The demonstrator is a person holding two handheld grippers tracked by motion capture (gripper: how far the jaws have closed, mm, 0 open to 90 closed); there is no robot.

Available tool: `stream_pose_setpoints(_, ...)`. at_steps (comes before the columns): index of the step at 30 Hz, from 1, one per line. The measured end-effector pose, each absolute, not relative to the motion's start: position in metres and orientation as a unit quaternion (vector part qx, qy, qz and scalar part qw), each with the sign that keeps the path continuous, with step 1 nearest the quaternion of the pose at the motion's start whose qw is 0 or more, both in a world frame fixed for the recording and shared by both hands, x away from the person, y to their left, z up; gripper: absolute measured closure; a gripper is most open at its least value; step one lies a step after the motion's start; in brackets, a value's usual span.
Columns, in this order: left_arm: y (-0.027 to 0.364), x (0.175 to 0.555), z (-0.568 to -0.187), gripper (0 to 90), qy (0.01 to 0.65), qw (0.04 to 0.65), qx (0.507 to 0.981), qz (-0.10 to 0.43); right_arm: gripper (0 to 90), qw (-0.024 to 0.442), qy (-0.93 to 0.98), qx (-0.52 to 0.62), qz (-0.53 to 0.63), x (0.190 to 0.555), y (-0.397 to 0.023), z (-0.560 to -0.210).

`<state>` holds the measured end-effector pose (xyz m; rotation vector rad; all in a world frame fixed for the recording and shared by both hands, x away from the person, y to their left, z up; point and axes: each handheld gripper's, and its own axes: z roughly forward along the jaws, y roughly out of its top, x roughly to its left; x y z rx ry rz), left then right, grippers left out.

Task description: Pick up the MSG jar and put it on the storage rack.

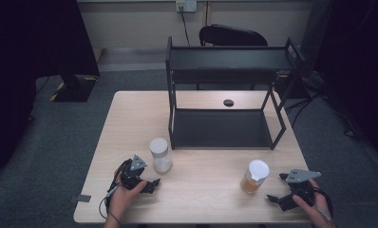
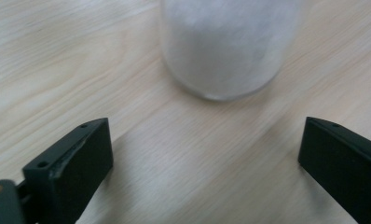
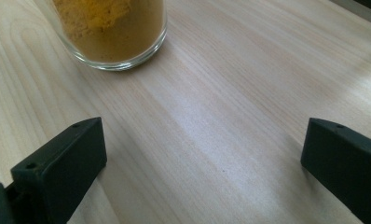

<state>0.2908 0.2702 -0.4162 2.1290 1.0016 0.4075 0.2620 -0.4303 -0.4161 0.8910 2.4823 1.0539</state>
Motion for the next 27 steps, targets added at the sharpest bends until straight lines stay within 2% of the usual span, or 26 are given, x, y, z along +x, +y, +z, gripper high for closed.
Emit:
stream_pose_setpoints(7,0.273,0.295,-0.413,1.9,0.41,0.393,0.812,0.136,0.0,0.15,0.864,0.311,0.367,0.262,-0.43,-0.416)
stream_pose_setpoints(27,0.267,0.308,-0.392,2.0,0.403,0.429,0.797,0.133,0.0,0.151,0.863,0.314,0.367,0.261,-0.429,-0.416)
